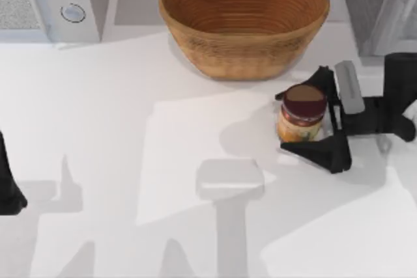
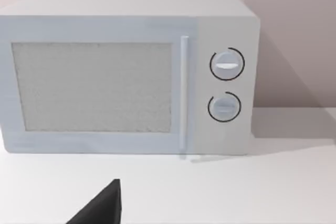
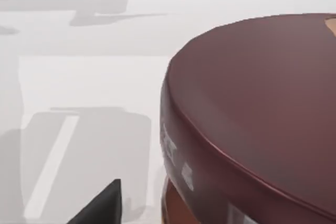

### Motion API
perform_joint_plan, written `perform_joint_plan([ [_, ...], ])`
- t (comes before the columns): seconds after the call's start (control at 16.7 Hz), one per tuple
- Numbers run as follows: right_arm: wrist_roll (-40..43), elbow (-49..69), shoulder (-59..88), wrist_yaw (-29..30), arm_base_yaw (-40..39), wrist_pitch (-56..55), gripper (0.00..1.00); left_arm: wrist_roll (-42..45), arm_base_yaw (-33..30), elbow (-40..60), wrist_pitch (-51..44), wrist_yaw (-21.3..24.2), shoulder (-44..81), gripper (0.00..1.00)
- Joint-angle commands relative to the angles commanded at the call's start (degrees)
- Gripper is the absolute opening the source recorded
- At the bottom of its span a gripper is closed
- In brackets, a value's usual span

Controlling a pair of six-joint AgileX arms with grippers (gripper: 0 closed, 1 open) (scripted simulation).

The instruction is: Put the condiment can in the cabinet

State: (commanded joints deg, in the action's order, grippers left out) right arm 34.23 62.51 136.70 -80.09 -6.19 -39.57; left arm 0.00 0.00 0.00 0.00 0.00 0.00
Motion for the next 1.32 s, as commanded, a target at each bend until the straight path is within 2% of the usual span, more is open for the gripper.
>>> perform_joint_plan([
  [0.18,0.0,0.0,0.0,0.0,0.0,0.0,1.00,0.0,0.0,0.0,0.0,0.0,0.0,1.00],
  [0.96,0.0,0.0,0.0,0.0,0.0,0.0,0.02,0.0,0.0,0.0,0.0,0.0,0.0,1.00],
  [1.32,0.0,0.0,0.0,0.0,0.0,0.0,0.00,0.0,0.0,0.0,0.0,0.0,0.0,1.00],
])
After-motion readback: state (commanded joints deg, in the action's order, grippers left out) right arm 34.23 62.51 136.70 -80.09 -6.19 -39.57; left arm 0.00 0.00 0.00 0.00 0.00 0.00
